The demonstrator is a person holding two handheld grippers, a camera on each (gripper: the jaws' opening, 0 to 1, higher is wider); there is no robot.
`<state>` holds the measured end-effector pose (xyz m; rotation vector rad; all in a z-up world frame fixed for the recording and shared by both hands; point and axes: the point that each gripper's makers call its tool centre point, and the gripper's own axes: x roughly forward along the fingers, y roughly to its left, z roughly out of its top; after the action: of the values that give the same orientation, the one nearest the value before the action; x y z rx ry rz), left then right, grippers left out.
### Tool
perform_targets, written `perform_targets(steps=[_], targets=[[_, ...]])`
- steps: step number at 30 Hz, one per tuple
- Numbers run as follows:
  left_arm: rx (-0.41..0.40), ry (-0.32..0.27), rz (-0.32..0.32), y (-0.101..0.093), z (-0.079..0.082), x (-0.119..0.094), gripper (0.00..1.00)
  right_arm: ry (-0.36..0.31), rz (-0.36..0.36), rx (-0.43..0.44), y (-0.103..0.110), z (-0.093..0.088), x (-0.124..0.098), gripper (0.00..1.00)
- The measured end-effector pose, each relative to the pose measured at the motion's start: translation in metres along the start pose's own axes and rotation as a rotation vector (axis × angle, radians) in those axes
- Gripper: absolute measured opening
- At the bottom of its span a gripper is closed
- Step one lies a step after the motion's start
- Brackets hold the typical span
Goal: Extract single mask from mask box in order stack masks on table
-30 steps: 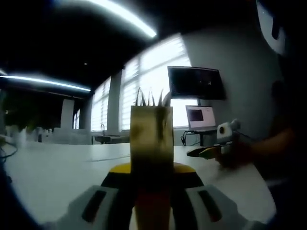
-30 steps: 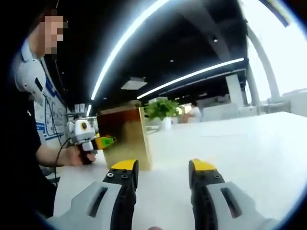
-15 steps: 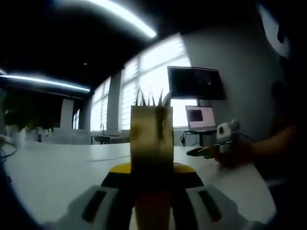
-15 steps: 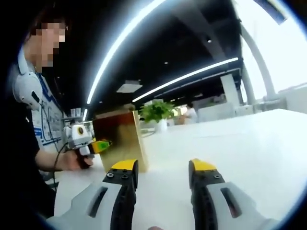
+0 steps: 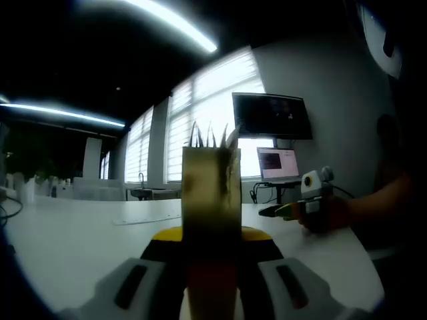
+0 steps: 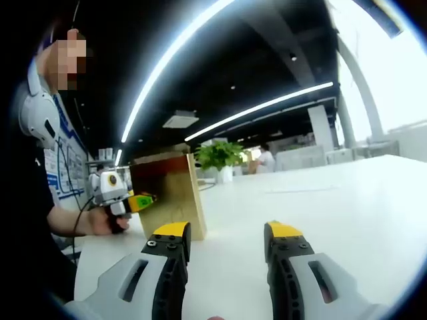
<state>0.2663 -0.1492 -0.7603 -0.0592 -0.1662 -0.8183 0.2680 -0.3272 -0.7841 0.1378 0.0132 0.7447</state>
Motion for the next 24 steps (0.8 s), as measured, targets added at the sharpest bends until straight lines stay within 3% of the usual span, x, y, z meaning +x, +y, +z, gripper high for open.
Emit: perform_targets(steps=[5, 10, 15, 24], targets=[[-0.001, 0.000, 0.001, 0.001, 0.000, 0.000, 0.30, -0.024, -0.004, 0.024, -0.001, 0.008, 0.000, 0.41], [0.001, 0.000, -0.003, 0.000, 0.000, 0.000, 0.30, -0.002, 0.021, -0.024, 0.020, 0.016, 0.007, 0.42], [-0.006, 0.000, -0.009, 0.000, 0.000, 0.001, 0.30, -0.014, 0.041, -0.059, 0.044, 0.036, 0.011, 0.42], [-0.024, 0.005, -0.064, -0.005, -0.001, 0.004, 0.30, 0.009, 0.086, -0.084, 0.053, 0.063, 0.007, 0.42]])
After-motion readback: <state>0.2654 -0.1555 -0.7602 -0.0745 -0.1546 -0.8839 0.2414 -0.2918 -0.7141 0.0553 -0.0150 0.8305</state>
